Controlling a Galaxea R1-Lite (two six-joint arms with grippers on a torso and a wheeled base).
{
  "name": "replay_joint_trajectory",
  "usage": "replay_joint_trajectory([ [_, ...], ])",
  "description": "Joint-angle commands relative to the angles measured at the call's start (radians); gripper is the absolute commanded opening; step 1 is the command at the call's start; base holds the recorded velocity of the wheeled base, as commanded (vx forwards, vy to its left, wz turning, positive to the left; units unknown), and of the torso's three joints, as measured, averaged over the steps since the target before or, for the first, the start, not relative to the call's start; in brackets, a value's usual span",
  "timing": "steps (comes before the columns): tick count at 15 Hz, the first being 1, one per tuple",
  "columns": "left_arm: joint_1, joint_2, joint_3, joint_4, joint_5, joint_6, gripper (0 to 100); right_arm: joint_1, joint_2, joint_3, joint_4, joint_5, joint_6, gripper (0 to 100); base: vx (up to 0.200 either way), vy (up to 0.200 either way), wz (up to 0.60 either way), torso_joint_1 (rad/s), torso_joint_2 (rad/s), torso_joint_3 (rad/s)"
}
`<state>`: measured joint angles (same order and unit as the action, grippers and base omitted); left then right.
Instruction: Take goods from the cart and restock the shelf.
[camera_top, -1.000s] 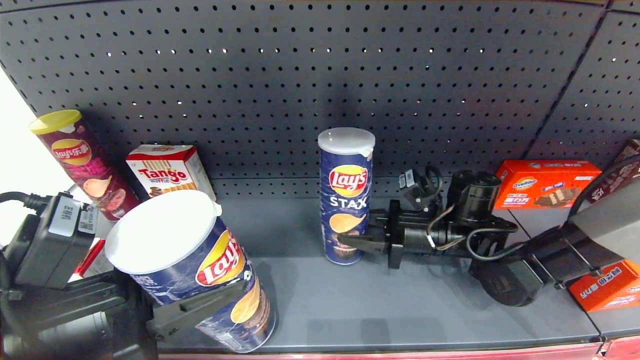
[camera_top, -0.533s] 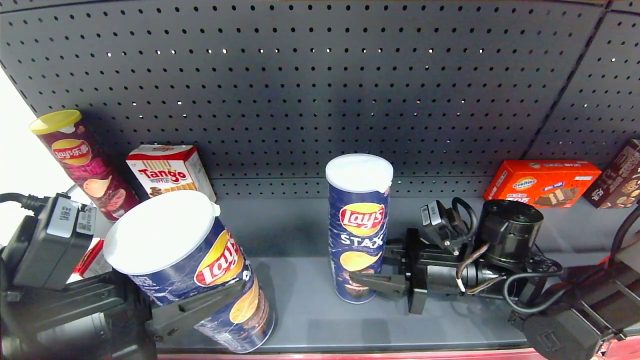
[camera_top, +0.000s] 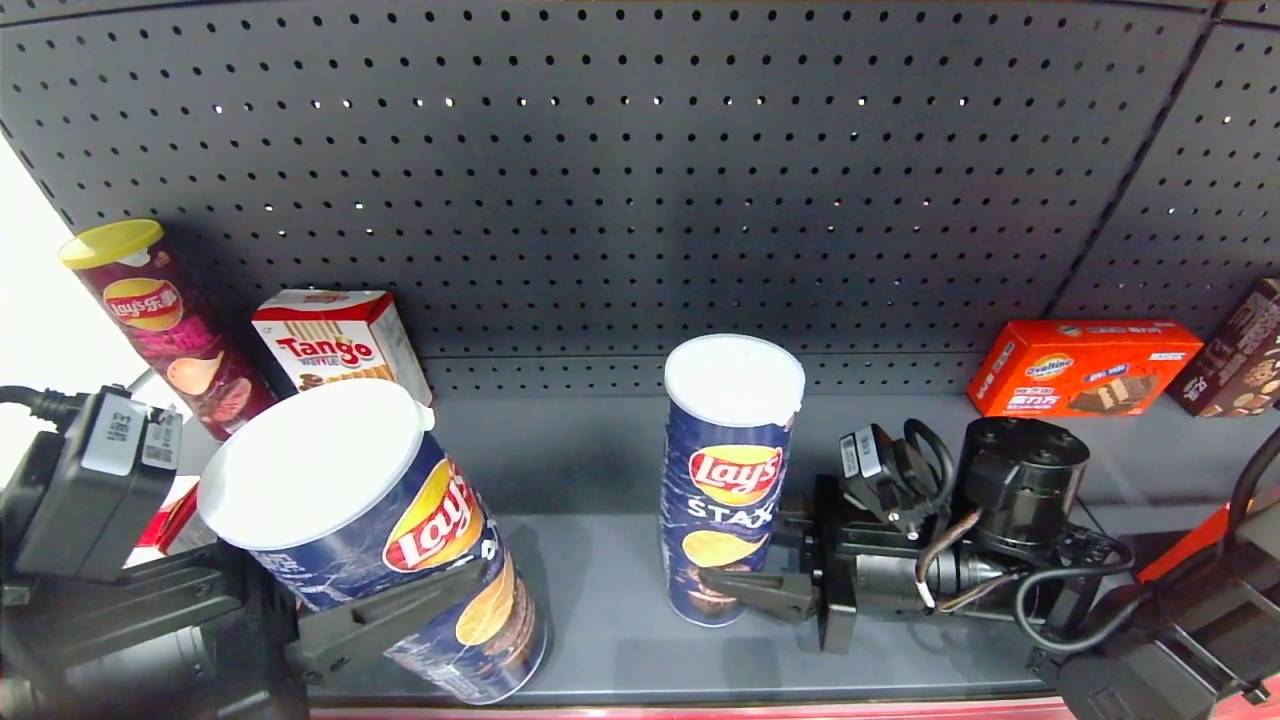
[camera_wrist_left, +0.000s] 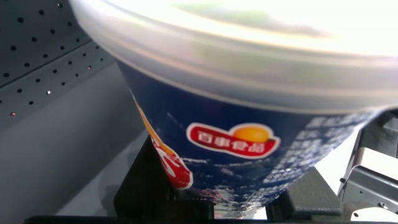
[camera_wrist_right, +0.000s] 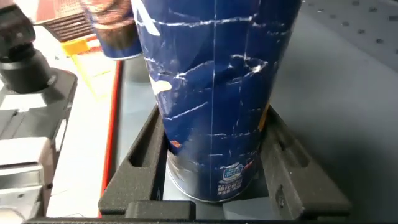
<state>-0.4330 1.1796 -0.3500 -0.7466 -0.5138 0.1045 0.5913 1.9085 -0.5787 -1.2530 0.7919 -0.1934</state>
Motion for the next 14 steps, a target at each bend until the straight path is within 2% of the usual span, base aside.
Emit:
replay_joint_trajectory([
  [1, 0.0, 0.0, 0.0, 0.0, -0.002, 0.0, 0, 0.018, -0.002, 0.017, 0.0, -0.002, 0.0, 0, 0.0, 0.0, 0.0, 0.0, 0.0, 0.0],
  [8, 0.0, -0.001, 0.002, 0.0, 0.0, 0.0, 0, 0.028, -0.014, 0.063, -0.02, -0.003, -0.001, 0, 0.0, 0.0, 0.0, 0.0, 0.0, 0.0],
  [9, 0.0, -0.001, 0.002, 0.0, 0.0, 0.0, 0, 0.03, -0.016, 0.06, -0.02, -0.048, -0.001, 100, 0.0, 0.0, 0.0, 0.0, 0.0, 0.0],
  [14, 0.0, -0.001, 0.002, 0.0, 0.0, 0.0, 0, 0.032, -0.036, 0.073, -0.026, -0.069, -0.001, 100, 0.0, 0.0, 0.0, 0.0, 0.0, 0.0],
])
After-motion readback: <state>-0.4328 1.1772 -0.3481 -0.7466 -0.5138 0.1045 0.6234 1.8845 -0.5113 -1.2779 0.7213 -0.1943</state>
